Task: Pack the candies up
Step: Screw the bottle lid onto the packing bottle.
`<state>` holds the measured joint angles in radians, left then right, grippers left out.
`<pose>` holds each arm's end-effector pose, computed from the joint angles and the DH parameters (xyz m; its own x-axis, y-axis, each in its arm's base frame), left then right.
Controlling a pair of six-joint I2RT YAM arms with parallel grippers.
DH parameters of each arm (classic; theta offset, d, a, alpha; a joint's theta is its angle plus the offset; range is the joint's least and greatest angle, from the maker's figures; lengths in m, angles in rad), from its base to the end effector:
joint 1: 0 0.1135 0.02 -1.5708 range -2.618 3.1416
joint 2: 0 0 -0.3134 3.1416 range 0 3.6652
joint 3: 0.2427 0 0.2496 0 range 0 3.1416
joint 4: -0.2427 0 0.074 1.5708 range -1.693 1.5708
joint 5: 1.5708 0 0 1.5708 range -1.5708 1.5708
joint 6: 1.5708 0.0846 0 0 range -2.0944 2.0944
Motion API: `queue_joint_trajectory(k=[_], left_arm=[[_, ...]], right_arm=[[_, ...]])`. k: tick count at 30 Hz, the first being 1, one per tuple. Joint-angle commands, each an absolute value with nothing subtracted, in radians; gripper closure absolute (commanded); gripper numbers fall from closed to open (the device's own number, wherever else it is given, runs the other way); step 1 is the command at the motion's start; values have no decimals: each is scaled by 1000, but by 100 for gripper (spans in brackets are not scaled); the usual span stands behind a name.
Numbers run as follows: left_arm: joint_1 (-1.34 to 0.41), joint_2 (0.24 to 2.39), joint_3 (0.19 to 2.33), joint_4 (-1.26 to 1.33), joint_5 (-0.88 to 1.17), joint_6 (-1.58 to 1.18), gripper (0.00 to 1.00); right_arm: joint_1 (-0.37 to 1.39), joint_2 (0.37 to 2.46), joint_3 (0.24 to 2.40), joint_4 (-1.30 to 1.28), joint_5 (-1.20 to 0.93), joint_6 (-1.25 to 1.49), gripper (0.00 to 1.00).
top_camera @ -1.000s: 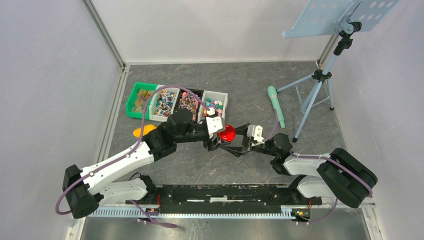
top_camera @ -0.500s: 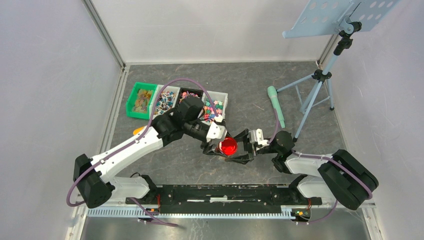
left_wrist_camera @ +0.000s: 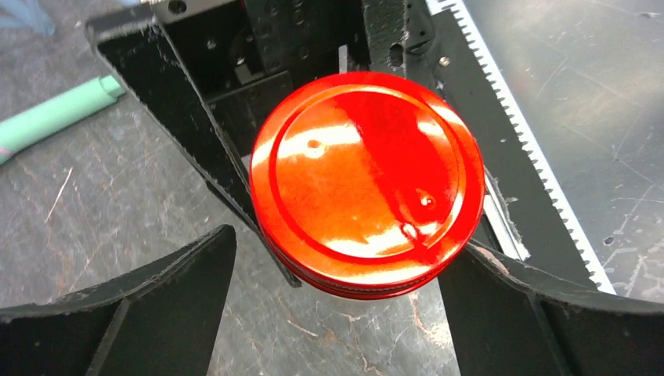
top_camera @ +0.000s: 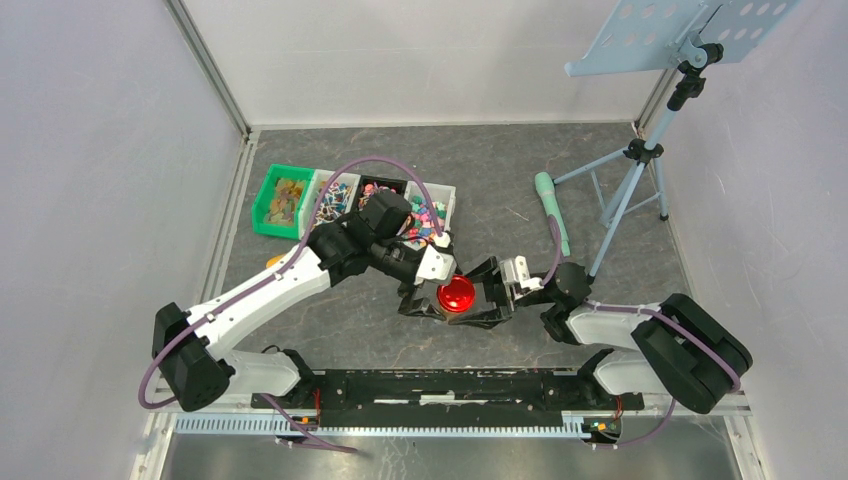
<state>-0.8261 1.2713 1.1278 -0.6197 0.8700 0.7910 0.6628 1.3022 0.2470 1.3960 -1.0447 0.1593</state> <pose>0.1346 -0.2415 0.3488 0.2739 0.3793 -0.8838 0.9297 -0.3397 0.1423 0.1270 0.1920 0.2734 0.1092 0.1863 -0.9764 -0.9812 -0.1370 -0.1359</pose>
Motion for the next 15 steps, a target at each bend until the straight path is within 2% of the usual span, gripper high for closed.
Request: queue_joint_trajectory(k=[1,6,8,11,15], left_arm=[[-821,1188,1105,-551,742,646,0],[-821,1101,1044,-452,596,384,0],[-821,1077,1036,-443,489,236,0],[-822,1039,1032,-470,393,154,0],[-822,974,1010,-371,148,-68,1]], right_arm=[[665,1250,282,1281,-926,12,59],[665,1231,320,1082,-805,-76,59],[665,1230,326,1068,-747,-73,59],[668,1237,327,1074,-665,-45,60],[682,1259,337,1074,-564,-11,60]])
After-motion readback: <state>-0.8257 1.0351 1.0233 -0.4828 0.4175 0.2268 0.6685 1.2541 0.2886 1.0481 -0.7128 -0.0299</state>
